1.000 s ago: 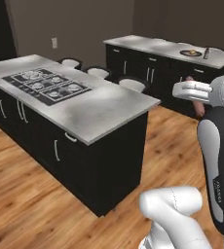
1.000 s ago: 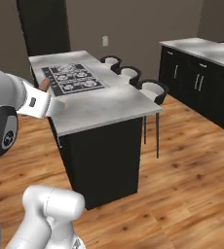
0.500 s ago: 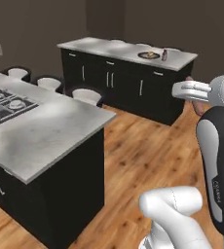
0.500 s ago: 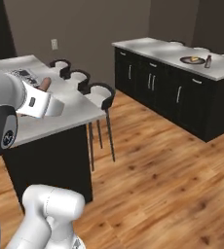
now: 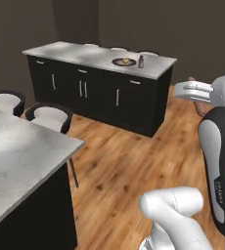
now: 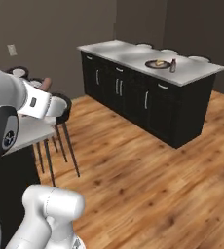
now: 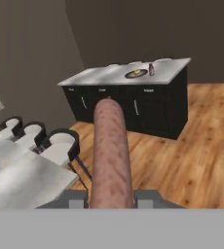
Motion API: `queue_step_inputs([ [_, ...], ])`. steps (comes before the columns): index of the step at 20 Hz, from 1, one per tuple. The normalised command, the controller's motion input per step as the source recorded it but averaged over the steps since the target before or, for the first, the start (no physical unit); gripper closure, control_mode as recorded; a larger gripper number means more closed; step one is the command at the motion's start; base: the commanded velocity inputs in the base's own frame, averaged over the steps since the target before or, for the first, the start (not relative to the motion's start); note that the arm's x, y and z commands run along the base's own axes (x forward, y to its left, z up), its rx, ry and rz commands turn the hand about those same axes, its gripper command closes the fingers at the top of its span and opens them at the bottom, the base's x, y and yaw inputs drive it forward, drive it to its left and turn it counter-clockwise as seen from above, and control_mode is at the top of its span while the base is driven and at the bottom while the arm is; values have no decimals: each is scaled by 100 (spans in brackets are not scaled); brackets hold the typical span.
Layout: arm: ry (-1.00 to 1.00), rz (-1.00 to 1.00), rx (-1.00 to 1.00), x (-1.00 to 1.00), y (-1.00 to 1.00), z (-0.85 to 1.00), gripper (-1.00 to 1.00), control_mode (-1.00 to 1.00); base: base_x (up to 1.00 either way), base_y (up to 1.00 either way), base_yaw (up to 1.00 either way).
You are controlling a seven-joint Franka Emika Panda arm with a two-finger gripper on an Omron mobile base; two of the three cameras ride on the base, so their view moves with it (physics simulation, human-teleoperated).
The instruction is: Move the hot dog bun to the plate on the dining table and place the condiment next to that plate. Then navigate to the fridge and take the sausage and place it on the plate as well.
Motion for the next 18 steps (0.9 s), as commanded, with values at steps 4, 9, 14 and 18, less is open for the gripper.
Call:
queue_step_inputs([
  [4, 0, 0, 0, 0, 0, 0, 100, 100, 100, -11, -15],
  [9, 0, 0, 0, 0, 0, 0, 100, 100, 100, 0, -10],
  [14, 0, 0, 0, 0, 0, 0, 100, 100, 100, -8, -1],
  [18, 0, 0, 0, 0, 0, 0, 100, 100, 100, -19, 4],
])
